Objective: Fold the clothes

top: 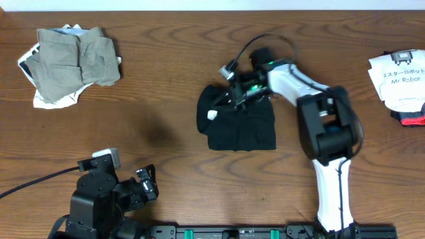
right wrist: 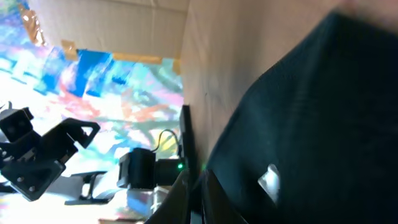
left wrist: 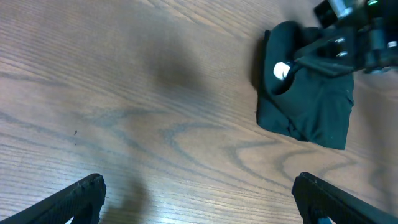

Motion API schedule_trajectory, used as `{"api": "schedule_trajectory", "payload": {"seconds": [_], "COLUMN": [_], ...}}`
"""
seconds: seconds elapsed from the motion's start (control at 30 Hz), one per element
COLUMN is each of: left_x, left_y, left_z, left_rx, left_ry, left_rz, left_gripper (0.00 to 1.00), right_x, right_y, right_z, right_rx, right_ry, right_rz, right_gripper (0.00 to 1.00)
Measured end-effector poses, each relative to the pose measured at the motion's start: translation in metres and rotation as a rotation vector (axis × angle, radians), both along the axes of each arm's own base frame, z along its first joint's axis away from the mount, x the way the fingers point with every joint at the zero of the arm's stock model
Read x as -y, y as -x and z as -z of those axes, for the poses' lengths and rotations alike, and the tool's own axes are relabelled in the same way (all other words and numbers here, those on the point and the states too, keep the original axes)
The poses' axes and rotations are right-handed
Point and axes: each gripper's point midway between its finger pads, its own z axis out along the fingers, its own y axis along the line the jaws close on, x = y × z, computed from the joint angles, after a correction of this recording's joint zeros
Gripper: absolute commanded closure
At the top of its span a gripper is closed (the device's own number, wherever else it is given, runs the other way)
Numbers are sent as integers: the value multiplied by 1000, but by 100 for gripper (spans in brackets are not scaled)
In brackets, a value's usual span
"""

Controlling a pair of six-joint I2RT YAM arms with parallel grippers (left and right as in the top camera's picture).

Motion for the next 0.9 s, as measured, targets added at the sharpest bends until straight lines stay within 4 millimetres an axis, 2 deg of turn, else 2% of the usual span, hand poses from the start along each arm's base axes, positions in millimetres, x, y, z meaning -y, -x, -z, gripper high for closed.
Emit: {"api": "schedule_trajectory", "payload": {"seconds": [0.13,0.3,0.43,0.57,0.7,0.77,0.9], "left_x": [0,0,0,0,0,0,0], "left_y": [0,0,0,0,0,0,0], "left_z": [0,0,0,0,0,0,0], "left_rx": [0,0,0,-1,-1,-1,0], "left_ry": [0,0,0,0,0,0,0], "left_rz": [0,0,0,0,0,0,0], "left_gripper": [2,2,2,2,2,2,2], "right_x": [-16,-29,-29,-26,-17,-6,29], "right_y": [16,29,30,27,12,-2,-36], "right_z": [13,27,30,24,-6,-32,-89], "right_rx": [-50,-92,-106,-117,-44,27,174], "right_ry": [7,108,139,154,183,200,202], "right_rz": [-44,-65,-60,-47,3,57,192], "right_gripper": [94,95,98,98,92,90,86]}}
